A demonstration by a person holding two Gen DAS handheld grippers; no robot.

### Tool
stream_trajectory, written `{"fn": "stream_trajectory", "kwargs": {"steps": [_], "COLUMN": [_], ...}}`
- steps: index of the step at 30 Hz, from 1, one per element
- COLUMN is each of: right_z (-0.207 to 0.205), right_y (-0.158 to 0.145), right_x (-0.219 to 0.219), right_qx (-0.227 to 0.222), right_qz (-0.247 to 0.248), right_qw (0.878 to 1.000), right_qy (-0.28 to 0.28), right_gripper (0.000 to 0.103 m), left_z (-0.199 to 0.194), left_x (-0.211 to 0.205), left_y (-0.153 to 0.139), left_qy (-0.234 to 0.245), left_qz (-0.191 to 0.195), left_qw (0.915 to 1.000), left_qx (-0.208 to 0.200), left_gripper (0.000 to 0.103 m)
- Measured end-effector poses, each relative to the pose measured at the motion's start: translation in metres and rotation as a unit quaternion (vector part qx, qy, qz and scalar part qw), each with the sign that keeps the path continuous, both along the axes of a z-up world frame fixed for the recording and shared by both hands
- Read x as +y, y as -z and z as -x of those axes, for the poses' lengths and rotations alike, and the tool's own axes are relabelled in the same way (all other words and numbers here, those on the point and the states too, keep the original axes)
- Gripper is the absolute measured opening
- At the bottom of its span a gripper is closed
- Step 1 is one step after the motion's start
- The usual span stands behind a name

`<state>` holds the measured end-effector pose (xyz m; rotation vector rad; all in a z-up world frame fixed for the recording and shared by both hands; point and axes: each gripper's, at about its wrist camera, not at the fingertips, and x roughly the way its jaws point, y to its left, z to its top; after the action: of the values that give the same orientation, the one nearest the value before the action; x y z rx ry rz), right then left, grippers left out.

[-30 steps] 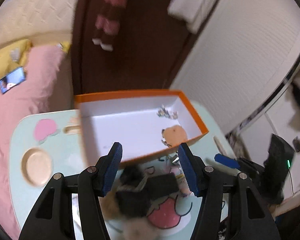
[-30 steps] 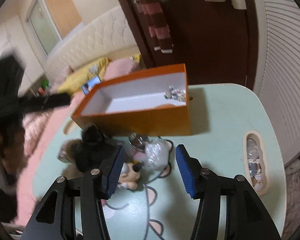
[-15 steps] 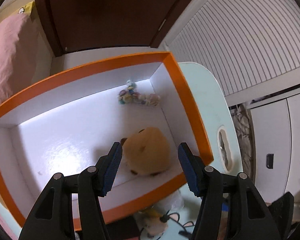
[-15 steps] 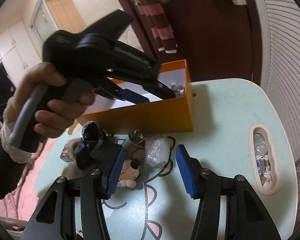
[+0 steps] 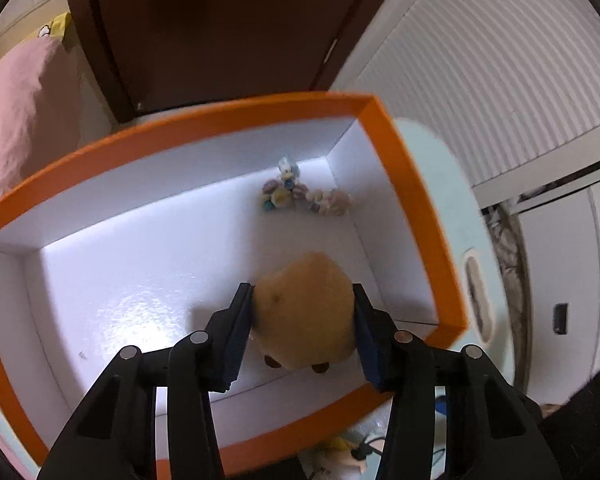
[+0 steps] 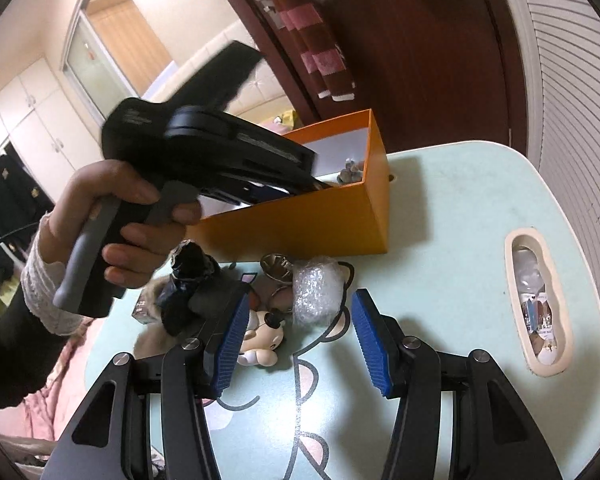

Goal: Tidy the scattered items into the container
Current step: 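Grasp the tan round plush in the box and lift it with the left gripper, then set the tan plush on the table and open the left gripper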

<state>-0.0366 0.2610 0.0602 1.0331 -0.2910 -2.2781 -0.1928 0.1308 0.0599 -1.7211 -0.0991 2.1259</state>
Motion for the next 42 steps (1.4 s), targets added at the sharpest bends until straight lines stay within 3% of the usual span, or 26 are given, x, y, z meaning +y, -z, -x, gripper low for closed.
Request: {"fn": "stream_trajectory", "kwargs": {"steps": [5,9,16,19,29,32,36,39,42], "right_z": [-0.002,0.001,0.0,-0.004,-0.012,-0.013,-0.008,0.001,0.016], "right_y": [0.0,0.0,-0.003,-0.007,-0.016,-0.019,-0.026,-0.037,-0.053], "right_x": [-0.004,-0.001,-0.002,-0.008,-0.023,-0.027,-0.034,-0.04,-0.051], "right_qx": [0.003,0.005,0.003,0.008,0.019,0.024,0.031,0.047,0.068], "right_qz": [-0.006,-0.003,-0.001,-0.006,-0.022,-0.034,-0.056,-0.084,-0.128], "right_qw": [1.0,1.0,1.0,1.0,1.0,0.999,0.998,0.995,0.988], "right_qy": [0.003,0.009,0.01,0.006,0.0,-0.002,-0.02,-0.032,-0.044], "right_gripper": [0.053,0.053,0.053,0.053,0.053,0.053,0.053,0.052,0.048], "left_z": [-0.032,-0.072,-0.157,-0.177,-0.183,-0.182,-0.201,-0.213,-0.216], "left_x": [-0.03,-0.058,-0.085,-0.093,-0.077,-0.077,-0.098,-0.117,-0.14], "left_y": [-0.048,-0.067,-0.039,-0.017,-0.004,-0.001,-0.009,-0.018,-0.022], "left_qy": [0.006,0.014,0.033,0.022,0.002,-0.004,-0.013,-0.043,-0.082], "left_qz": [-0.049,-0.087,-0.106,-0.077,-0.029,-0.051,-0.109,-0.148,-0.187], "left_qw": [0.9974,0.9942,0.9926,0.9954,0.9905,0.989,0.9759,0.9568,0.9382], "left_qx": [0.052,0.062,0.048,0.053,0.134,0.139,0.189,0.247,0.28], "left_gripper": [0.048,0.048,0.048,0.048,0.053,0.054,0.065,0.068,0.07]}}
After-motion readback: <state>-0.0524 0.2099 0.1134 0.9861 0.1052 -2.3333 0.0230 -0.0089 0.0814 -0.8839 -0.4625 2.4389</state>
